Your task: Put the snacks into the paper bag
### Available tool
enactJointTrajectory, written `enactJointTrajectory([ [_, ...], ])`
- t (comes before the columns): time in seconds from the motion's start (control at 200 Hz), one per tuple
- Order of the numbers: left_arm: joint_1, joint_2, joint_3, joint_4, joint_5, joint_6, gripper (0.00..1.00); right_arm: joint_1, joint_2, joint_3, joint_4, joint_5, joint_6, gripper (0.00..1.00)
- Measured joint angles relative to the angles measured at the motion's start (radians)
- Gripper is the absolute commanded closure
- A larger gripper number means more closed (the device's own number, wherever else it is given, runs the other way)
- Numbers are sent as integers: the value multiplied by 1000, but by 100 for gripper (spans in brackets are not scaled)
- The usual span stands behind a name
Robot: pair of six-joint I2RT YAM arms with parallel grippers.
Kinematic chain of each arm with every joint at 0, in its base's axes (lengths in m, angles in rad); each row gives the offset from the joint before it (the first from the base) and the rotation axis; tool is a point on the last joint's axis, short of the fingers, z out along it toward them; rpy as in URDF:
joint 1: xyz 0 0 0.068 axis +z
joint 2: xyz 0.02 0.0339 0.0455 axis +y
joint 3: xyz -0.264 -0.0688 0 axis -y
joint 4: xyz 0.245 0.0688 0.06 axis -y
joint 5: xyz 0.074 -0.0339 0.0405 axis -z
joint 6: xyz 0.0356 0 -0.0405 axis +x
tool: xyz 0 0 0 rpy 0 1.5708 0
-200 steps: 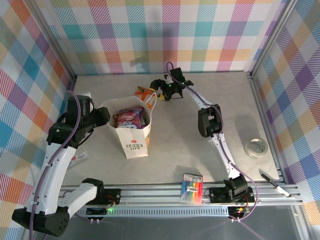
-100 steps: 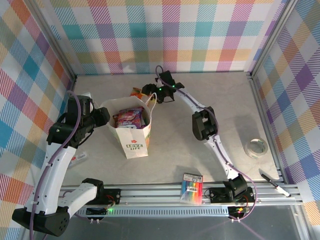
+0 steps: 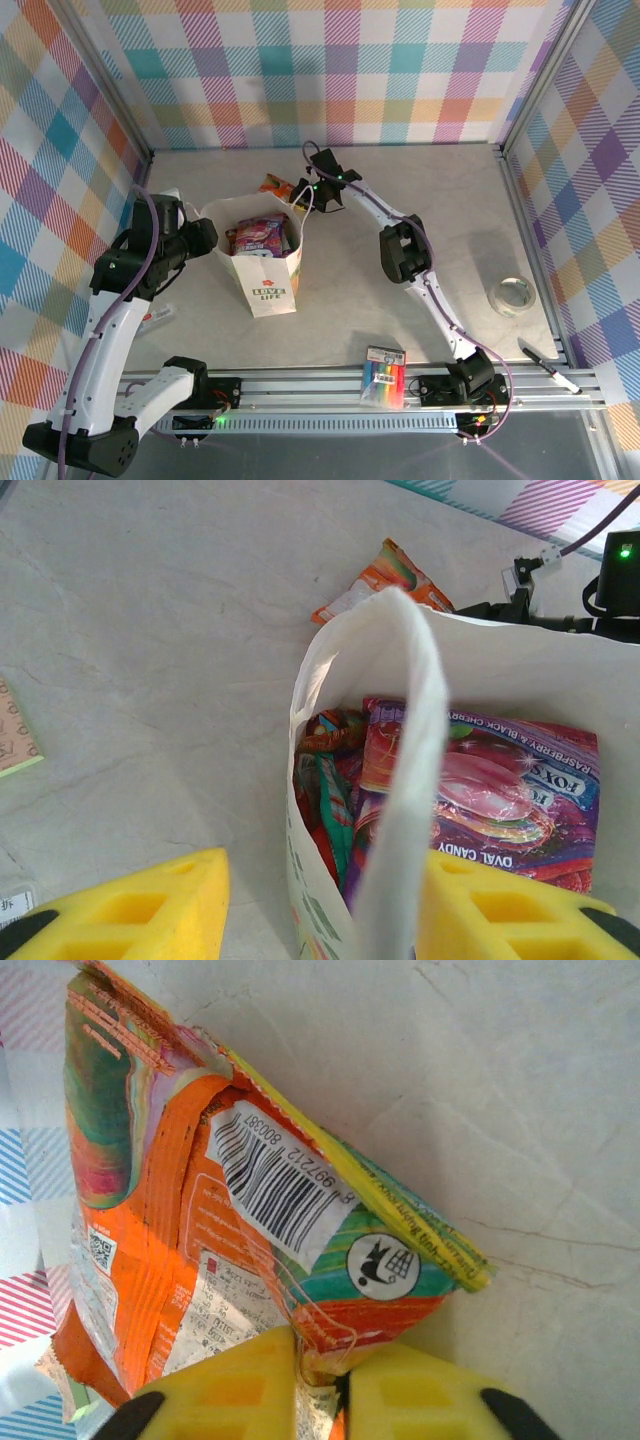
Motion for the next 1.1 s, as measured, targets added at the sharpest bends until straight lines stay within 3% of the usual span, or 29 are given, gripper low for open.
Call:
enactJointTrajectory([
  [0.195, 0, -2, 1, -14, -4, 0, 51, 0, -56, -76, -1, 17, -19, 100],
  [0.47, 0, -3, 8, -13, 13, -4, 49, -19, -228, -258, -60, 122, -90, 100],
  [0.83, 0, 18, 66, -18, 168, 2, 46, -52, -471, -480, -67, 220, -145, 100],
  [1.1, 0, 22, 71, -47, 186, 1, 46, -53, -630, -591, -72, 298, -193, 100],
])
